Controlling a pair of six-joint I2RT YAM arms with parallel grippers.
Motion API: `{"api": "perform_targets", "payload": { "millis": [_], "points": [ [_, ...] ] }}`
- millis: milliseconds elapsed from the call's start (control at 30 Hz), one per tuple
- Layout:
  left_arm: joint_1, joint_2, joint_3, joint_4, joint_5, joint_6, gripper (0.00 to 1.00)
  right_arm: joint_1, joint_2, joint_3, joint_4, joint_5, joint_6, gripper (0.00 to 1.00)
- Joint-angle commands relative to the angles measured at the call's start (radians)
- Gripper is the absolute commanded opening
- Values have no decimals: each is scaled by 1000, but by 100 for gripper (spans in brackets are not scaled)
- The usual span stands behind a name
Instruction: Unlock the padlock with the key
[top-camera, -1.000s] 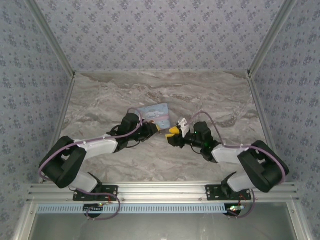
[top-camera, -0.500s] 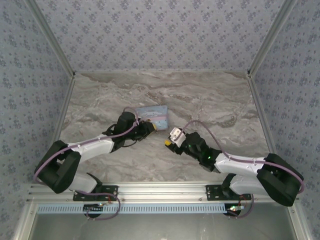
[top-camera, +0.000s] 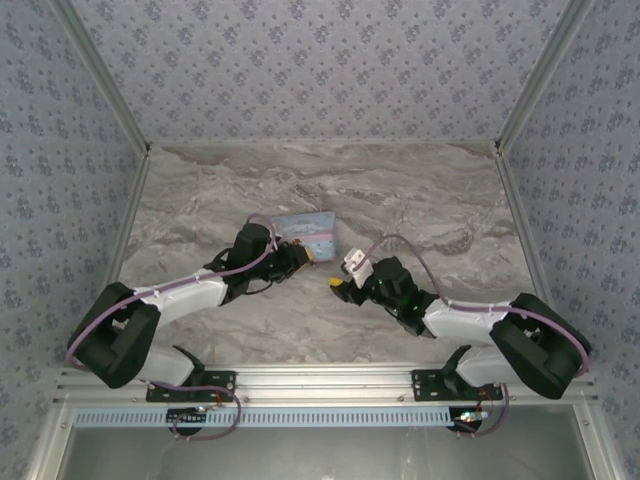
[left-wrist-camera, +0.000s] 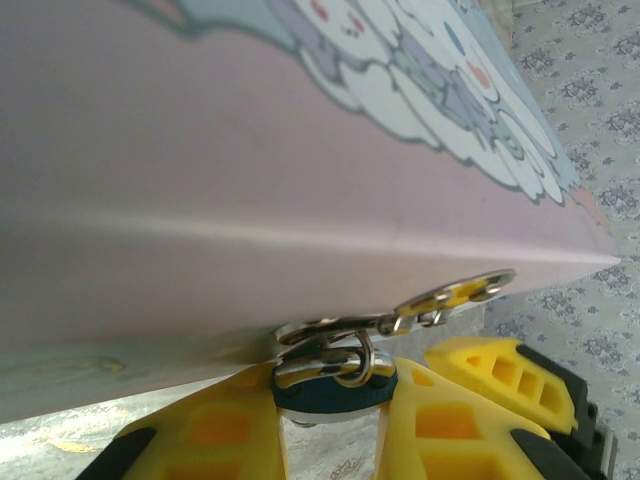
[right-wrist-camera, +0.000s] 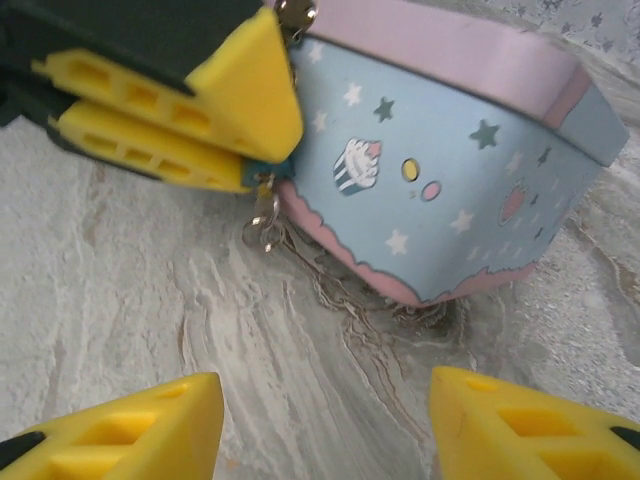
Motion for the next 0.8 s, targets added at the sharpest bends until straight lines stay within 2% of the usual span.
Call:
{"api": "perform_targets", "payload": {
  "millis": [0, 167, 333, 767],
  "points": [
    [5, -41, 15, 33, 33, 23, 20, -34, 40, 12, 93, -166, 113, 57],
    [6, -45, 13, 39, 38, 23, 20, -66, 106, 54, 138, -257, 194, 56],
    [5, -50, 8, 44, 38, 24, 20, -81, 166, 96, 191, -298, 278, 54],
    [6, -63, -11, 55, 37, 19, 20, -82, 278, 139, 266, -285, 359, 48]
  ]
}}
